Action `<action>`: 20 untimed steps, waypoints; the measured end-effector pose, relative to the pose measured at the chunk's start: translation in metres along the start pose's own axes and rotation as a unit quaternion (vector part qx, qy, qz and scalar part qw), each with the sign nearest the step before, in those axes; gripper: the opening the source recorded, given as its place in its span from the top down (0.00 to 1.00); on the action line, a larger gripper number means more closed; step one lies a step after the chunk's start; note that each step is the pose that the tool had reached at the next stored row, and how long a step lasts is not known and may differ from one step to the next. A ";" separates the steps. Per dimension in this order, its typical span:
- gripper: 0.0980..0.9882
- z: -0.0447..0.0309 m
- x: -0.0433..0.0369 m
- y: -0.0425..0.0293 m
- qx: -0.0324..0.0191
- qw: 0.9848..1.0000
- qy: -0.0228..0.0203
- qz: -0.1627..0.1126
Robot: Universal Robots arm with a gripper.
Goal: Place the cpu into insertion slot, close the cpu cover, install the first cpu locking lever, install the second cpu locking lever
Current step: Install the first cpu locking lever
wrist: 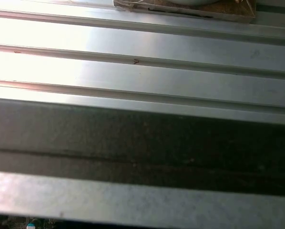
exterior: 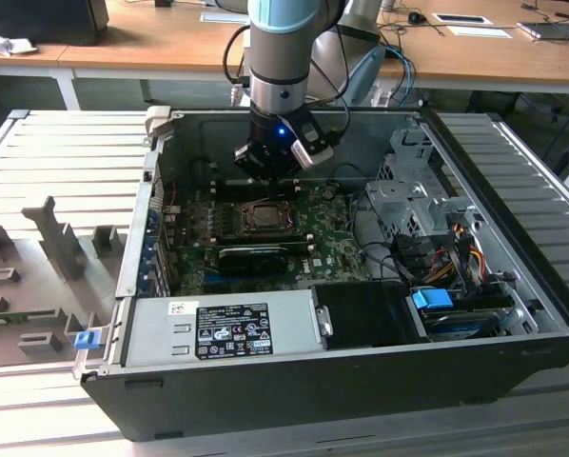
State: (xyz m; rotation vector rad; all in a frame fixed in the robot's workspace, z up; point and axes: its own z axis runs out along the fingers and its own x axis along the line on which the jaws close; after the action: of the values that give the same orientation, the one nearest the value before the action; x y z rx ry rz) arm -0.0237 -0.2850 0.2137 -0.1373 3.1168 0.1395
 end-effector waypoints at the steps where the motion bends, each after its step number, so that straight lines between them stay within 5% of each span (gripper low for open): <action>1: 0.99 0.0002 0.0000 0.0000 0.000 1.000 0.000 0.000; 20: 0.99 0.0039 -0.0009 -0.0001 0.002 1.000 0.000 0.000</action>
State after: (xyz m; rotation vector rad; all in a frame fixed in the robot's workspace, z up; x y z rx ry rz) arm -0.0228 -0.2847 0.2098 -0.1374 3.1171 0.1339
